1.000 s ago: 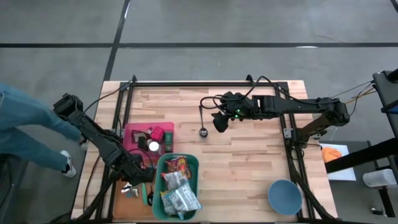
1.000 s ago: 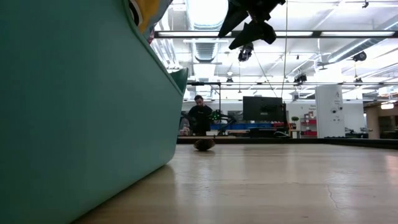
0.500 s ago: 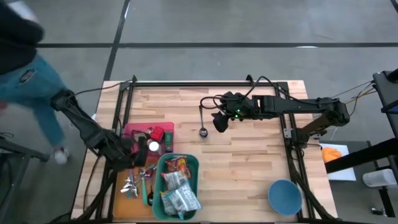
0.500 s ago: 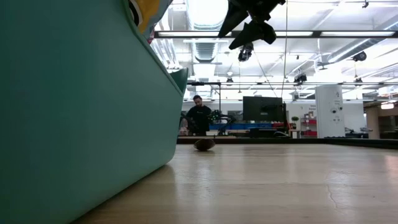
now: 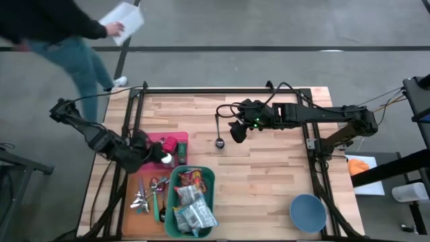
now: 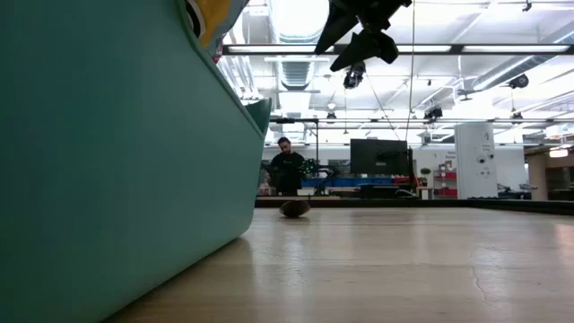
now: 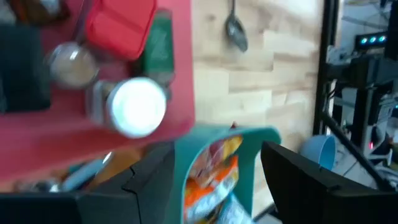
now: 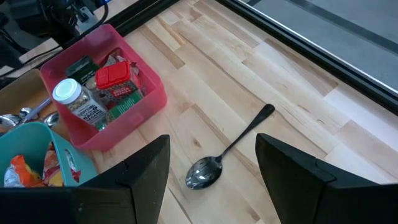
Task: Pick & Place Food Item
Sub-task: Put the black spoon into the orange bin
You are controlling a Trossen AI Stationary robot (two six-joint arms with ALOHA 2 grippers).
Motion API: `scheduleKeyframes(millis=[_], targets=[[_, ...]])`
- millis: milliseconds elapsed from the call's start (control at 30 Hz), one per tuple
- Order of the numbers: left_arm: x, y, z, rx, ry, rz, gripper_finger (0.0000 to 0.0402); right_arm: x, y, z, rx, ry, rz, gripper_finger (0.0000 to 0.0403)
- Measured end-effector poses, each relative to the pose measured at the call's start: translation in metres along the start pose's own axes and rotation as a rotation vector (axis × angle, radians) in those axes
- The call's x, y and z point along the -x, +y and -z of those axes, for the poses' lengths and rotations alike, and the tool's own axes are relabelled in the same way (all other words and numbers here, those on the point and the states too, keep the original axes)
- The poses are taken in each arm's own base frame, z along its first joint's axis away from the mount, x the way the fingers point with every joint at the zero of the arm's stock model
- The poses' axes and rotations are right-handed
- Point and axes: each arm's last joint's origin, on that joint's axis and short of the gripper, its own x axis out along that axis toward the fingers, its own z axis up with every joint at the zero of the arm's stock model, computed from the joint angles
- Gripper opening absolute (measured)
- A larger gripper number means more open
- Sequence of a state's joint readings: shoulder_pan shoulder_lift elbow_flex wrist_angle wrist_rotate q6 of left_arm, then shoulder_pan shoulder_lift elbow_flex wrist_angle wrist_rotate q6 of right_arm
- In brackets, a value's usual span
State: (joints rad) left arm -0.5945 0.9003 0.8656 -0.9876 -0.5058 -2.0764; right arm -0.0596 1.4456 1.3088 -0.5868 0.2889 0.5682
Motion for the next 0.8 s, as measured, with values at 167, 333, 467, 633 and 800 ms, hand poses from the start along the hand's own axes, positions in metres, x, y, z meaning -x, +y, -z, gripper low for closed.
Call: scheduleKeyframes(millis=[167, 333, 467, 633, 800], targets=[[-0.010, -0.016, -0.014, -0.060, -0.059, 0.050, 0.0239, 0.000, 0.000, 0.000, 0.000, 0.000, 0.000, 0.0233], [-0.019, -0.033, -0.032, -0.200, -0.096, 0.117, 0.0239, 0.000, 0.000, 0.000, 0.000, 0.000, -0.001, 0.0233], [-0.035, -0.044, -0.046, -0.254, -0.101, 0.107, 0.0239, 0.000, 0.000, 0.000, 0.000, 0.000, 0.000, 0.0233], [-0.060, -0.054, -0.062, -0.253, -0.126, 0.065, 0.0239, 0.000, 0.000, 0.000, 0.000, 0.000, -0.001, 0.0233], [-0.069, -0.065, -0.088, -0.259, -0.210, 0.122, 0.0239, 0.000, 0.000, 0.000, 0.000, 0.000, 0.000, 0.0233]])
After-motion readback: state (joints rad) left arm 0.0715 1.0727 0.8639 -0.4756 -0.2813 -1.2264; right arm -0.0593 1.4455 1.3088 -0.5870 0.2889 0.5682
